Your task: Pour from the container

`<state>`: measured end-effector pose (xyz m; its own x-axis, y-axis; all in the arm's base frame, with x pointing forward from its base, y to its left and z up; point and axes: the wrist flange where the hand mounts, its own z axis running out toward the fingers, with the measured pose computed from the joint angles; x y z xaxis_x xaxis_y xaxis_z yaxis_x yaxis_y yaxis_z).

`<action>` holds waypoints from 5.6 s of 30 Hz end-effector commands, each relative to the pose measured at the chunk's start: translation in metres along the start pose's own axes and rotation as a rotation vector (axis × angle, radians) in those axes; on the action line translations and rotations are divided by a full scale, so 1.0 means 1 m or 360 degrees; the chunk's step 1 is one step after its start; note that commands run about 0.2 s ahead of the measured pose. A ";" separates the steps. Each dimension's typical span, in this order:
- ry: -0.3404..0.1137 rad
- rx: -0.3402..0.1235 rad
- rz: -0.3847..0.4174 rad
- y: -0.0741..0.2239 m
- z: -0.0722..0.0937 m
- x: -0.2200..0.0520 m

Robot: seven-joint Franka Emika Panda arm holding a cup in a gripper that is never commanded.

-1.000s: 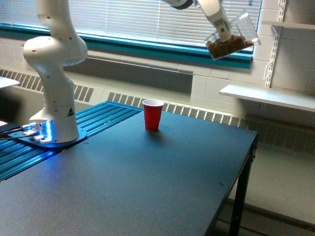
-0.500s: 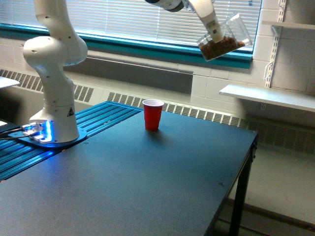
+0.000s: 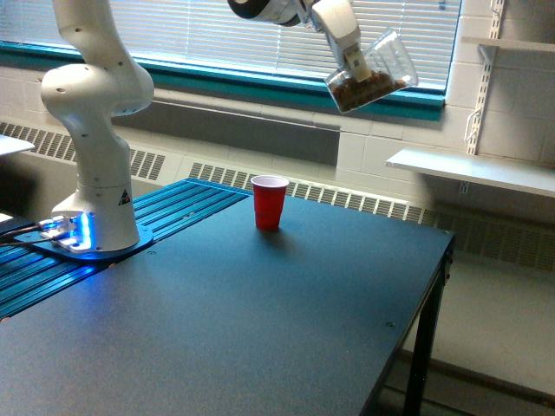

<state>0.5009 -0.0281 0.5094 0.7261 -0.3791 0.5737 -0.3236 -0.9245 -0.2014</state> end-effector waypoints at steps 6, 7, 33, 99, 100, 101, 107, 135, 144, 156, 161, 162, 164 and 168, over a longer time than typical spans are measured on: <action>0.0022 0.0125 -0.0355 -0.014 -0.016 -0.033; 0.0019 0.0133 -0.0366 -0.014 -0.017 -0.036; -0.0041 0.0301 -0.0851 -0.037 -0.045 -0.112; -0.0331 0.0475 -0.1633 -0.094 -0.046 -0.257; -0.0337 0.0476 -0.1635 -0.094 -0.046 -0.260; -0.0341 0.0476 -0.1639 -0.094 -0.046 -0.262; -0.0378 0.0477 -0.1679 -0.094 -0.047 -0.277; -0.0518 0.0396 -0.1815 -0.089 -0.037 -0.313; -0.0551 0.0381 -0.1870 -0.086 -0.037 -0.322; -0.0596 0.0344 -0.1955 -0.083 -0.036 -0.336; -0.0615 0.0325 -0.1978 -0.081 -0.035 -0.341; -0.0618 0.0320 -0.1983 -0.081 -0.035 -0.342; -0.0624 0.0311 -0.1999 -0.081 -0.035 -0.344; -0.0645 0.0301 -0.2012 -0.080 -0.033 -0.348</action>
<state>0.2625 0.1825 0.3658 0.5960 0.7730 0.2174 0.7583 -0.6309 0.1642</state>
